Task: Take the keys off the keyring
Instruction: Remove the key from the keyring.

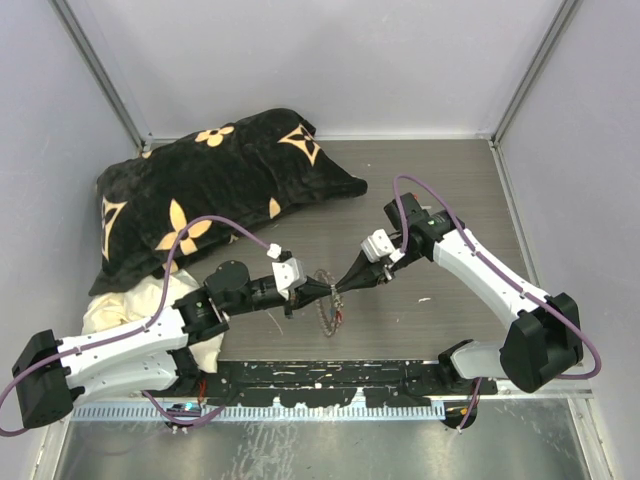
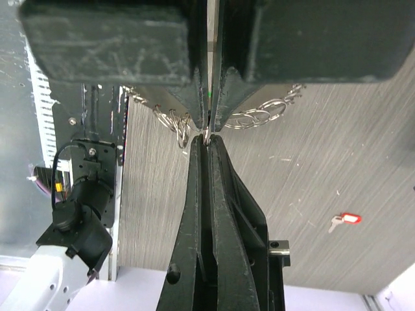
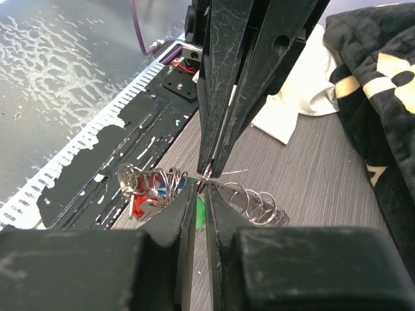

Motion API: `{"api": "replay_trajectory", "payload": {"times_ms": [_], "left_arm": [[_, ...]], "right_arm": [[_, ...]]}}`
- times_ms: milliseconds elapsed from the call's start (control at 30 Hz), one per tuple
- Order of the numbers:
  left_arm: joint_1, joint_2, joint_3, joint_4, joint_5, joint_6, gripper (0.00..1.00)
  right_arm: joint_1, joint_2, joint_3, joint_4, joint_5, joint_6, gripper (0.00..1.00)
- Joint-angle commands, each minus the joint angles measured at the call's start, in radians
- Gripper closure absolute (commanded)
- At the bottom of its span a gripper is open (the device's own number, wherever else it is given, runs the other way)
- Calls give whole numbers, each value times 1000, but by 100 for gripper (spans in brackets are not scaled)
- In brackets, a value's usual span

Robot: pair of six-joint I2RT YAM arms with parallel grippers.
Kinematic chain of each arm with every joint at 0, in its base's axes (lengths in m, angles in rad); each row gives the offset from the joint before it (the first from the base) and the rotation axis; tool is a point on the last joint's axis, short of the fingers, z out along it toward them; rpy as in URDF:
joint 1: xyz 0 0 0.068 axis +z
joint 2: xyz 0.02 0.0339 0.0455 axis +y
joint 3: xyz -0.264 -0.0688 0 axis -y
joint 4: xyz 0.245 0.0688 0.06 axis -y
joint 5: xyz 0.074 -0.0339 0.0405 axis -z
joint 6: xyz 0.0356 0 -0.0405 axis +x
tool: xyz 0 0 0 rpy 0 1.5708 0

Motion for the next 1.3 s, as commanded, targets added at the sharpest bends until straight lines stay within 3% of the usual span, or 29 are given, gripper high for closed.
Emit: {"api": "replay_trajectory", "payload": {"times_ms": [0, 200, 800, 1033, 1267], "left_arm": [[0, 2, 89, -97, -6, 29, 100], [0, 7, 116, -108, 11, 28, 100], [-1, -12, 105, -89, -6, 18, 100], [1, -23, 91, -85, -9, 20, 100], [0, -29, 90, -86, -8, 24, 100]], "right_arm": [[11, -25, 27, 56, -11, 74, 82], [25, -27, 17, 129, 26, 171, 75], [47, -28, 3, 229, 94, 323, 73], [44, -32, 34, 166, 130, 323, 59], [57, -22, -1, 228, 145, 374, 62]]}}
